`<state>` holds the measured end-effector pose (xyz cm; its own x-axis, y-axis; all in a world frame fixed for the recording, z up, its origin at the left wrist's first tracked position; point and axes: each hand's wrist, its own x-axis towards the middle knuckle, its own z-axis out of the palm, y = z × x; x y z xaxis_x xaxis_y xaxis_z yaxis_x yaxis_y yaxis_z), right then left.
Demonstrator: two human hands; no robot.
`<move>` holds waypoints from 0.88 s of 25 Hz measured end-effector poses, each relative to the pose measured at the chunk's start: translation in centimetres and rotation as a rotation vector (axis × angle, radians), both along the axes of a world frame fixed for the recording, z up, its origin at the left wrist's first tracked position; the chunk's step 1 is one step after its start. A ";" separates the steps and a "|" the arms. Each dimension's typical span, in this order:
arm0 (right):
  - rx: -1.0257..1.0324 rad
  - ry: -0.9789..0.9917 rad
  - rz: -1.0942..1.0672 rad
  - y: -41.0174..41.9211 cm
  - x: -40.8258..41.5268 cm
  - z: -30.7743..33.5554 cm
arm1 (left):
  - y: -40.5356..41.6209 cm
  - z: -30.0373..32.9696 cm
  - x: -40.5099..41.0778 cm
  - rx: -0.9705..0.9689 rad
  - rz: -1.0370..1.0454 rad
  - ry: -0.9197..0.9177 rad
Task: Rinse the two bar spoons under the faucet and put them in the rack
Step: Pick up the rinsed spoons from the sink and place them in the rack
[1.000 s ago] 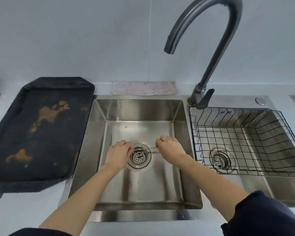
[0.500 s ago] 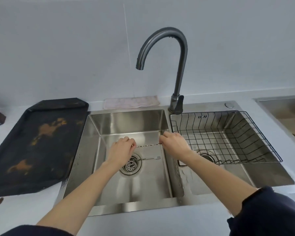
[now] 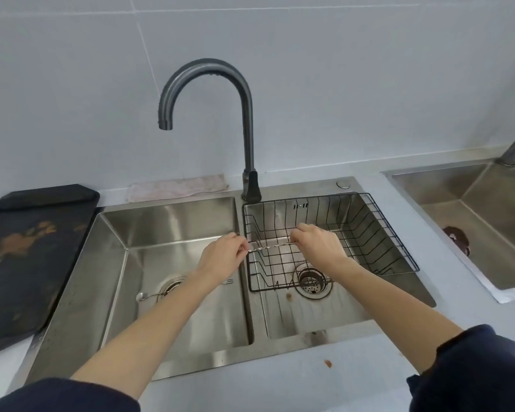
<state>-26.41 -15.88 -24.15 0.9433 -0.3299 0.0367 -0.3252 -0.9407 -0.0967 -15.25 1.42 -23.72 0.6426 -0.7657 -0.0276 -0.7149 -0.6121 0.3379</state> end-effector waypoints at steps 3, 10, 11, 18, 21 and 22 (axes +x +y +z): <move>-0.012 0.014 -0.019 -3.1 -1.3 0.0 | -3.0 -0.3 -1.1 -0.007 -0.014 0.022; 0.046 0.006 -0.105 -9.6 -1.3 -0.9 | -9.9 -0.9 -0.8 0.037 -0.081 0.002; 0.066 0.005 -0.118 -10.3 -1.1 -1.2 | -10.7 -1.1 -0.5 0.056 -0.083 0.003; 0.168 0.057 -0.208 -14.0 1.1 -5.8 | -15.0 -5.1 1.8 0.232 -0.124 0.053; 0.219 0.084 -0.241 -14.8 1.6 -7.9 | -15.9 -6.9 2.3 0.265 -0.117 0.105; 0.235 0.091 -0.250 -15.0 1.8 -8.6 | -16.2 -7.5 2.4 0.270 -0.118 0.119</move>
<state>-24.62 -30.86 -32.74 0.8280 -0.5408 -0.1484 -0.5602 -0.7861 -0.2610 -12.83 -14.77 -31.19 0.5301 -0.7895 -0.3094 -0.7513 -0.6065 0.2602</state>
